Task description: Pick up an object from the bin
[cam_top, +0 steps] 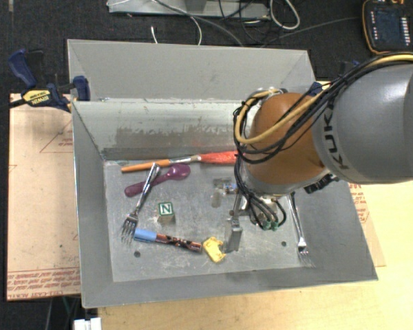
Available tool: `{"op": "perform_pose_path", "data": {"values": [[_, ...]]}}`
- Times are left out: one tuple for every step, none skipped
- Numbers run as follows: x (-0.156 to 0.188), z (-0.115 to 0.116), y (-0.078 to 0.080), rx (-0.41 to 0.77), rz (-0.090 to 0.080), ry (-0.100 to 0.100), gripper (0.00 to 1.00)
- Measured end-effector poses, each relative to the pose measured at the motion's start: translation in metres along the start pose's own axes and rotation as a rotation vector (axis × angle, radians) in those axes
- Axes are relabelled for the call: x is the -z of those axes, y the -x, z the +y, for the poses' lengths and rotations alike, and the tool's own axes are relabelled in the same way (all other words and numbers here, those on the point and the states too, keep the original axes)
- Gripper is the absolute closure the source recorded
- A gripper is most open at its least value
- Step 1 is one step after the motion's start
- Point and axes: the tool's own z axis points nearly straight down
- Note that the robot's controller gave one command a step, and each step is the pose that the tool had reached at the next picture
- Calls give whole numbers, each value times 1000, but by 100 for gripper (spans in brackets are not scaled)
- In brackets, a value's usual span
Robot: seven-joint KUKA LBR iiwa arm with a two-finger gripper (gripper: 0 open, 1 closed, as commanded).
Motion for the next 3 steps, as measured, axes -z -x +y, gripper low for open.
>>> {"op": "perform_pose_path", "data": {"values": [[4,0,2,-2,-8,1,0],[-71,66,-15,-198,-5,3,0],[-65,67,10,-41,-11,1,100]]}}
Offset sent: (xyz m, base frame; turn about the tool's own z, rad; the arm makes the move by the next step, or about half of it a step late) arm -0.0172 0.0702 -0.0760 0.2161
